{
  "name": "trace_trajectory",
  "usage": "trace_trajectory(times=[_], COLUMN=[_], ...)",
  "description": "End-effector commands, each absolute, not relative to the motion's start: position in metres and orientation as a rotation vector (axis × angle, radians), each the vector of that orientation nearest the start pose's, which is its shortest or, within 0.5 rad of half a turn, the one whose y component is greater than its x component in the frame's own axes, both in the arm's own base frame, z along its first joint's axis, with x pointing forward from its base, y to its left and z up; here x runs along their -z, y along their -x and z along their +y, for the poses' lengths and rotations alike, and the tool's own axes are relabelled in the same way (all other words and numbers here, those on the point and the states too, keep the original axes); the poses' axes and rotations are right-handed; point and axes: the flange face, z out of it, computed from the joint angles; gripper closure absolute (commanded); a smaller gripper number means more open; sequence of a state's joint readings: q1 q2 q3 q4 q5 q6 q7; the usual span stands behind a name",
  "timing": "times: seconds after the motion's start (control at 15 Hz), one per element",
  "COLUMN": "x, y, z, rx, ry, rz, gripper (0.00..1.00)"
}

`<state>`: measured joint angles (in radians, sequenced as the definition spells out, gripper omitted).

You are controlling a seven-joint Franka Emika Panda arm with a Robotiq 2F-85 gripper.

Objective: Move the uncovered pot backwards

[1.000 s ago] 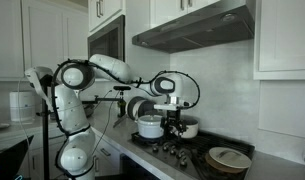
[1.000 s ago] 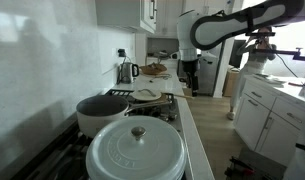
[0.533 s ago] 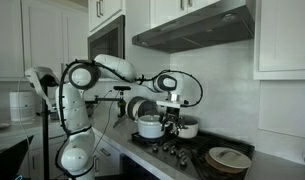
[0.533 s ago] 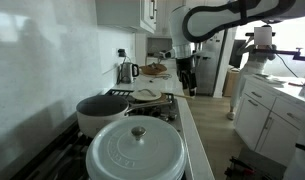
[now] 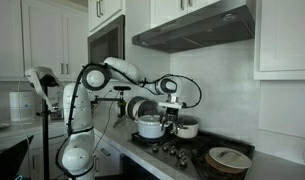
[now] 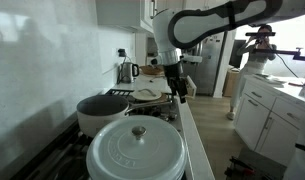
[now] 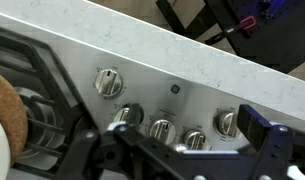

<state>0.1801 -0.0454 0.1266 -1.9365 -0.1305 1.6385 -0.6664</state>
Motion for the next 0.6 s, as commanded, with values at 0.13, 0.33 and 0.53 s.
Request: trace_trajectory(times=[0.13, 0.33, 0.53], x=[-0.473, -0.466, -0.463], y=[-0.532, -0.555, -0.577], z=[0.171, 0.18, 0.19], rx=[-0.44, -0.428, -0.403], ry=[2.801, 2.791, 2.778], rz=[-1.654, -1.668, -1.66], gripper=[0.0, 0.0, 0.0])
